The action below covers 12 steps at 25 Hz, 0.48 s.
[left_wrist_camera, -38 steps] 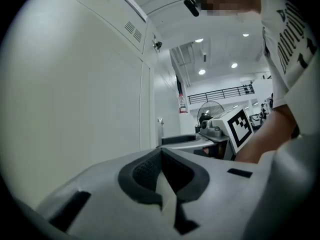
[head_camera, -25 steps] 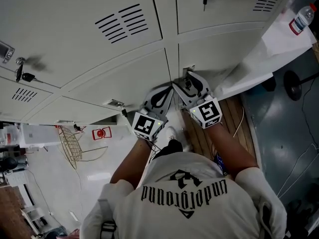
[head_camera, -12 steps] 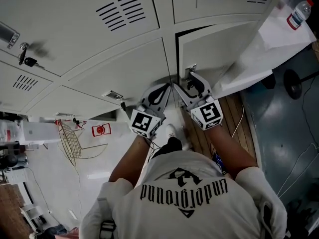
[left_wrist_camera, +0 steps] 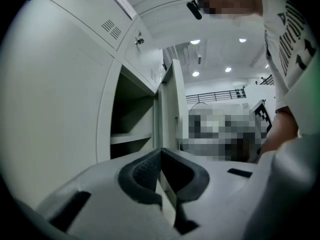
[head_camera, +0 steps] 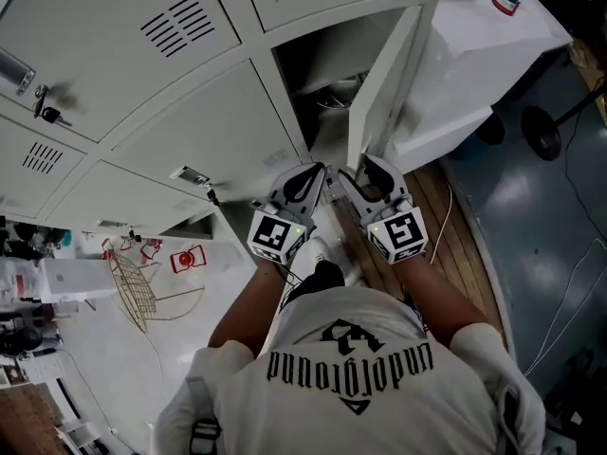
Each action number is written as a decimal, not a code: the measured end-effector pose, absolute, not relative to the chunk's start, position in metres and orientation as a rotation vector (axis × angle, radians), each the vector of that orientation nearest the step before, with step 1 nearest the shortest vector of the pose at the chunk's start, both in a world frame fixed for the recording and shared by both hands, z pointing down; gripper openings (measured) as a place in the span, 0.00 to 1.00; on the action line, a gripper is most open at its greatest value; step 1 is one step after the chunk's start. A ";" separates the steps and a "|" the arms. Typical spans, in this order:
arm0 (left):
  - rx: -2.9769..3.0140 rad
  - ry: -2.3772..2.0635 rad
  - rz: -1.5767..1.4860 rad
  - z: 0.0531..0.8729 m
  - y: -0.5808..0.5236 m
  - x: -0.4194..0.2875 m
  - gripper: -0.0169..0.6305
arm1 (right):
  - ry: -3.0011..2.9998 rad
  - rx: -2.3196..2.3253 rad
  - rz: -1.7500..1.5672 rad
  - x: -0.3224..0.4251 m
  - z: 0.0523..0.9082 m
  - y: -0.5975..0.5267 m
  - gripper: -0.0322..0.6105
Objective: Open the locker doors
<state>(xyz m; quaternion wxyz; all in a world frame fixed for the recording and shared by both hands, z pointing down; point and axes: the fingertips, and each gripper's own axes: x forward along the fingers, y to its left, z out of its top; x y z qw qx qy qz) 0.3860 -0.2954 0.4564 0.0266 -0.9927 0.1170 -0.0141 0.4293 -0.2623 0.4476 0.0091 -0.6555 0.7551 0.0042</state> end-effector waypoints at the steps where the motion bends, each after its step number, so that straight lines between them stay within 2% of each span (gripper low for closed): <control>1: -3.066 0.340 -0.045 0.457 -0.287 0.391 0.04 | 2.342 -2.073 0.015 0.436 0.448 -0.253 0.36; 5: -3.066 0.255 -0.045 0.455 -0.258 0.415 0.04 | 2.296 -2.165 0.036 0.471 0.452 -0.218 0.27; 12: -3.044 0.171 -0.022 0.446 -0.219 0.446 0.04 | 2.255 -2.257 0.043 0.531 0.455 -0.168 0.26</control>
